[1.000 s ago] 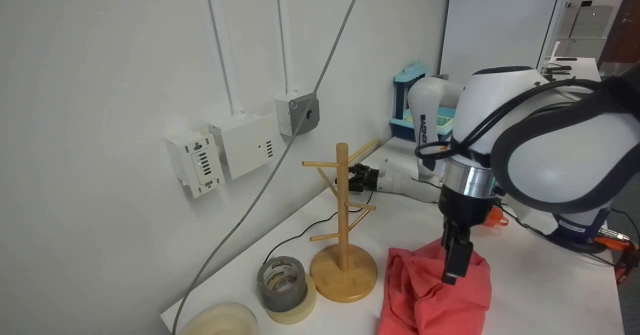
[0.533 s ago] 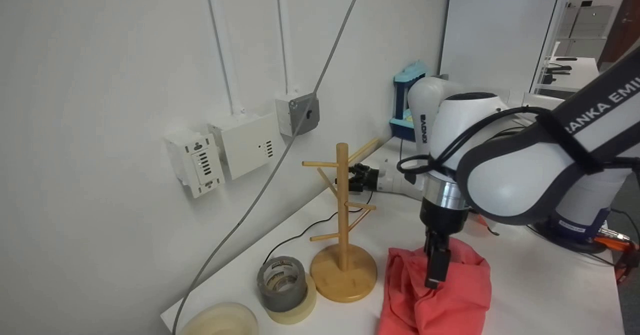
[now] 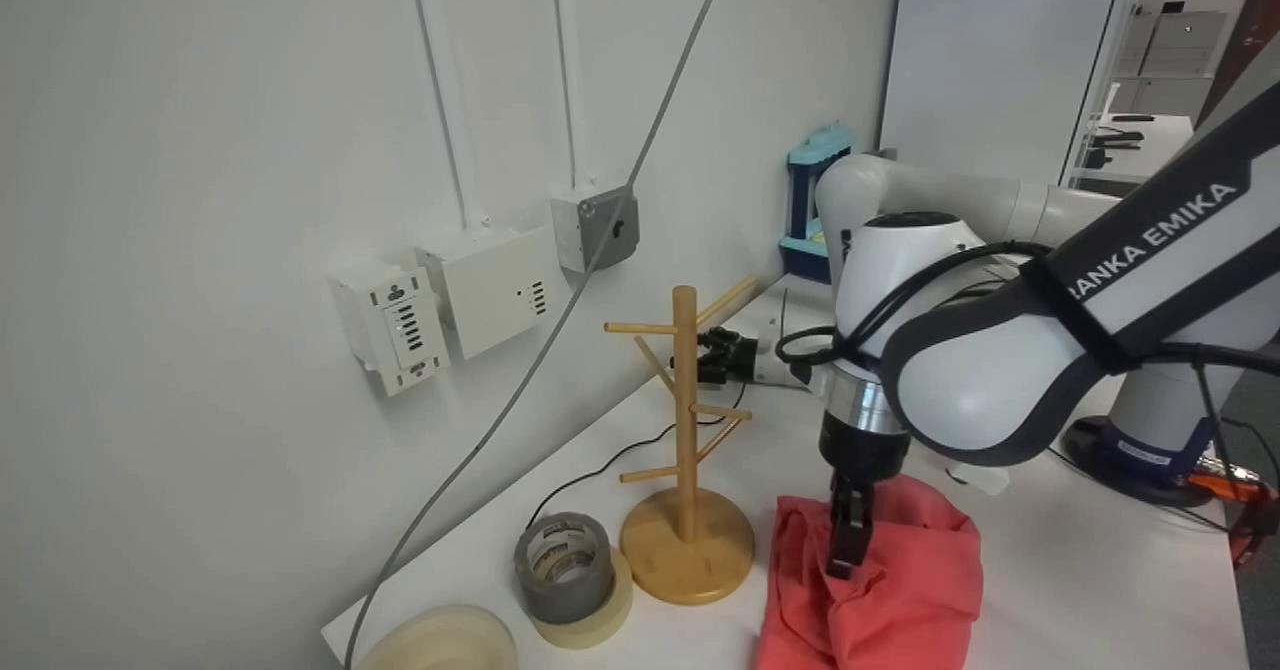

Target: Unfold the orange piece of clothing

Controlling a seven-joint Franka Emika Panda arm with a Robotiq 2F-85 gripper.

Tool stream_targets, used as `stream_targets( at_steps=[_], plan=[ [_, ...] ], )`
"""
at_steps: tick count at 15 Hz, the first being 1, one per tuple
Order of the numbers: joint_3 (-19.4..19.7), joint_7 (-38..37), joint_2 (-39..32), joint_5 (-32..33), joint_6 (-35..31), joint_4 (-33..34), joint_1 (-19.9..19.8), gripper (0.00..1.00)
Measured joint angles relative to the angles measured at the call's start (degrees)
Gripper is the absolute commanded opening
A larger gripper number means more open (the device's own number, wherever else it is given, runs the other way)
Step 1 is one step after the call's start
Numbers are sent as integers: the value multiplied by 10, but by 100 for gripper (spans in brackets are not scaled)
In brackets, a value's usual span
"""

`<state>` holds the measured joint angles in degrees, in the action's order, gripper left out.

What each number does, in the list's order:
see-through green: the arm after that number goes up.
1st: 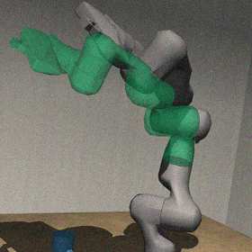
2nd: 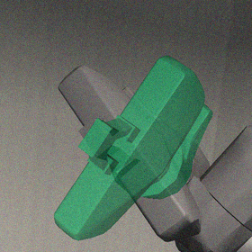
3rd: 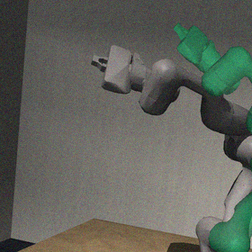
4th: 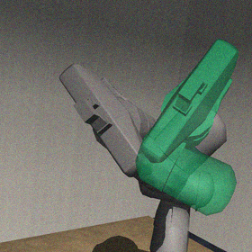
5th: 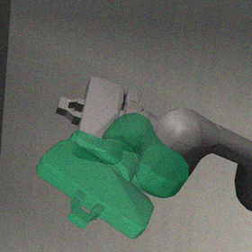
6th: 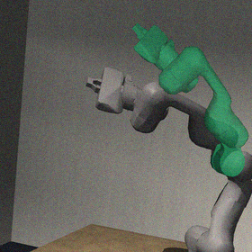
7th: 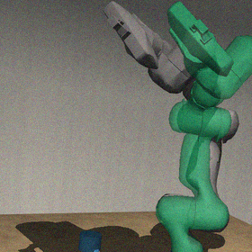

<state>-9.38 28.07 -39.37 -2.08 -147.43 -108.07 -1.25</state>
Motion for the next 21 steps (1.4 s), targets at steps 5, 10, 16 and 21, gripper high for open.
stream_targets(
  at_steps=[5,10,16,21],
  plan=[
    [0,-1,3,28,2,4,0,0],
    [0,-2,34,57,32,-2,4,1],
    [-25,-1,130,46,94,-72,4,1],
    [-39,-3,207,13,113,-165,10,1]
  ],
)
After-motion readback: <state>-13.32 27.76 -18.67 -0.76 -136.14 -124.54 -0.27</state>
